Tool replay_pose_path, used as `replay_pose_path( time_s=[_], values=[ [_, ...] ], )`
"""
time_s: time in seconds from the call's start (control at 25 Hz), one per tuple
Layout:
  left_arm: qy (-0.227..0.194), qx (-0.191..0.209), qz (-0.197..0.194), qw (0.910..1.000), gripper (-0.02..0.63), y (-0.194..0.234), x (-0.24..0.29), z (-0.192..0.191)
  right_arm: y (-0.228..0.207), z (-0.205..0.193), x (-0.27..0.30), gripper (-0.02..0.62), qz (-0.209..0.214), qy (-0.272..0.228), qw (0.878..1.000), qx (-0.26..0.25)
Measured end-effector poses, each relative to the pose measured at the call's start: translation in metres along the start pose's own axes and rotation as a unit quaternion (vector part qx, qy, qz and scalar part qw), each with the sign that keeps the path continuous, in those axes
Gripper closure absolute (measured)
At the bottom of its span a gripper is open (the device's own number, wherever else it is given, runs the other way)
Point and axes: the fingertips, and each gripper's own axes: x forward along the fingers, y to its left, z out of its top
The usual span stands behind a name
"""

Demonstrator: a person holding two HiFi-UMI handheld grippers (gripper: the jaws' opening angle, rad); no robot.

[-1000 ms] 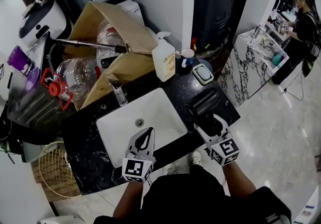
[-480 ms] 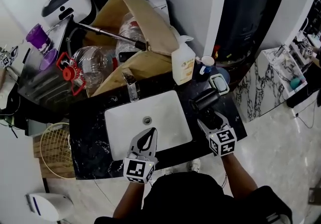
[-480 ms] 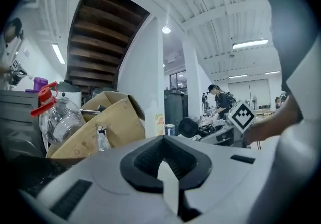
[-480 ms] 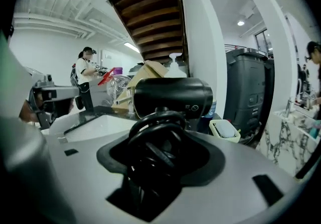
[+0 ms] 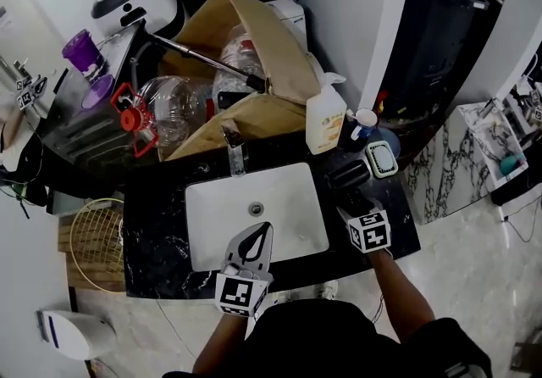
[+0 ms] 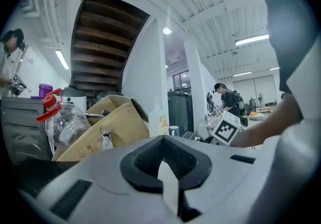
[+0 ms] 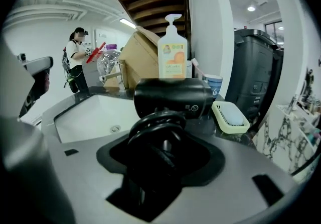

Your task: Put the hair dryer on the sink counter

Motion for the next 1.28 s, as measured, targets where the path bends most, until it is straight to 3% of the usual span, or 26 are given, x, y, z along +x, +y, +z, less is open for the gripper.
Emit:
replay_pose_path(
  time_s=[0.2,0.48,0.88,1.04,1.28],
  values=[
    [-0.009,-0.024,0.003,0.9997,0.611,-0.001,0.001,0.018,-0.004,-0.006,0.019,0.342,0.003,0.038,0.999,-0.016],
    [0.004,-0.038,0.006,0.9992,0.611,0.001,-0.001,0.014,0.003,-0.014,0.035,0.342,0.007,0.073,0.997,-0.019],
    [0.002,-0.037,0.011,0.9992,0.611,0.006,-0.002,0.016,0.008,-0.019,0.040,0.341,0.014,0.080,0.997,-0.016],
    [-0.009,-0.043,0.017,0.9989,0.611,0.009,-0.003,0.019,0.006,-0.009,0.029,0.325,0.013,0.060,0.998,-0.028],
    [-0.014,-0.035,0.011,0.9992,0.611,0.007,-0.003,0.022,0.018,0.043,-0.016,0.325,0.010,-0.031,0.999,-0.044]
  ],
)
